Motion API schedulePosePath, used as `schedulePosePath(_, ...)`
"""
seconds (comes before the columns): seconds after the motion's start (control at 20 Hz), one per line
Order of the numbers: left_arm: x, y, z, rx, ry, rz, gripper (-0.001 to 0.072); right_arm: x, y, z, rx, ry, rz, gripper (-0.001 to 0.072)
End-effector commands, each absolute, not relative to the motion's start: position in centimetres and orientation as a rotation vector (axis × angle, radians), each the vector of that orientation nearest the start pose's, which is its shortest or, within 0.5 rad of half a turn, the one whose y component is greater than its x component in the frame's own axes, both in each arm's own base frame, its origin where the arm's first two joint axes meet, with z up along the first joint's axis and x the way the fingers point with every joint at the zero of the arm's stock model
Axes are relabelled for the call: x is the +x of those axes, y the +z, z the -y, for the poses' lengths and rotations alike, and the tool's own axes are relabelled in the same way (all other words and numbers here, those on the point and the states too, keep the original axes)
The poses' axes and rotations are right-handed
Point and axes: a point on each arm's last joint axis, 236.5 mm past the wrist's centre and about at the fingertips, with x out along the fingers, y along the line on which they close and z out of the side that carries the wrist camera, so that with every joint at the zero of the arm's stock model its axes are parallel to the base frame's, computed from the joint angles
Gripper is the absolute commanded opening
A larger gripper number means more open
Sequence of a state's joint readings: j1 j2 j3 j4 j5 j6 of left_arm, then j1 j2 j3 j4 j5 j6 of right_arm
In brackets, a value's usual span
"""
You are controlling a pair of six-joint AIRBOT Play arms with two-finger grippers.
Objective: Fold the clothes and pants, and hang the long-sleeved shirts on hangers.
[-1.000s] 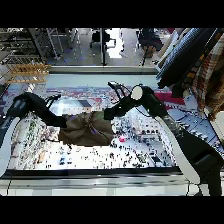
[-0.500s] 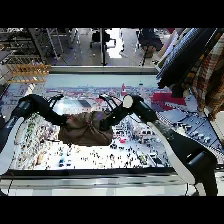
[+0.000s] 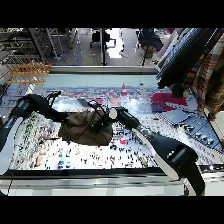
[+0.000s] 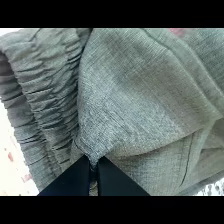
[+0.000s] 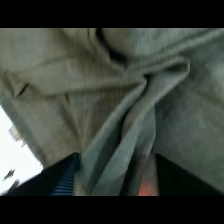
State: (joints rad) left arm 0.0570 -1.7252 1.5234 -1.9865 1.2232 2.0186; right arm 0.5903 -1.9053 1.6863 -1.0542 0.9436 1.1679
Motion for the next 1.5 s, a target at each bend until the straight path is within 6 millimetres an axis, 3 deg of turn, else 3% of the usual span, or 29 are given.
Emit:
schedulePosePath(0.0,46.7,-4.0,6.5,-0.078,-0.478,-1.296,0.0014,42.8,-5.0,-40.1,-0.163,0.93,-1.021,0.0223)
schedulePosePath(0.05,46.8,-4.0,6.3,-0.08,-0.474,-1.294,0.0014,42.5,-4.7,-40.4,-0.173,0.95,-1.022,0.0069)
schedulePosePath(0.1,47.0,-3.8,5.9,-0.087,-0.467,-1.289,0.0014,41.5,-4.3,-40.7,-0.204,0.99,-1.036,0.002)
schedulePosePath(0.3,48.5,-2.1,3.6,-0.142,-0.41,-1.239,0.0014,33.6,-2.3,-40.7,-0.424,1.262,-1.162,0.0017)
schedulePosePath(0.45,48.8,-1.9,2.8,-0.157,-0.397,-1.227,0.0014,27.8,-2.8,-39.8,-0.534,1.425,-1.29,0.0018)
schedulePosePath(0.55,48.8,-1.9,2.8,-0.158,-0.396,-1.226,0.0014,25.1,-3.1,-39.6,-0.594,1.512,-1.332,0.0018)
schedulePosePath(0.6,49.0,-1.8,2.7,-0.156,-0.393,-1.221,0.0014,24.6,-3.1,-39.9,-0.602,1.52,-1.334,0.0018)
schedulePosePath(0.65,49.0,-1.8,2.7,-0.155,-0.392,-1.22,0.0017,24.8,-3.0,-40.2,-0.593,1.501,-1.326,0.0141)
schedulePosePath(0.7,49.0,-1.9,2.6,-0.147,-0.391,-1.221,0.0105,26.1,-2.7,-40.3,-0.544,1.427,-1.338,0.0415)
schedulePosePath(0.75,48.9,-2.0,2.4,-0.14,-0.388,-1.224,0.0236,28.4,-2.3,-39.8,-0.469,1.3,-1.353,0.0528)
schedulePosePath(0.8,48.8,-2.0,2.1,-0.136,-0.381,-1.228,0.0309,31.5,-1.5,-38.6,-0.373,1.176,-1.349,0.0525)
schedulePosePath(0.95,48.2,-2.2,1.1,-0.146,-0.373,-1.253,0.0308,39.3,0.1,-33.0,0.046,0.848,-1.396,0.0538)
schedulePosePath(1.05,47.8,-2.2,0.7,-0.156,-0.37,-1.267,0.0308,42.6,-0.8,-30.0,0.309,0.707,-1.411,0.0542)
schedulePosePath(1.25,46.7,-2.3,0.7,-0.165,-0.389,-1.31,0.0298,44.2,-5.1,-27.3,0.637,0.554,-1.43,0.0548)
schedulePosePath(1.35,46.7,-2.3,0.7,-0.165,-0.389,-1.309,0.0297,44.6,-6.7,-27.2,0.712,0.508,-1.405,0.0633)
schedulePosePath(1.45,46.7,-2.3,0.8,-0.165,-0.39,-1.31,0.0297,45.0,-7.1,-28.1,0.742,0.531,-1.374,0.0635)
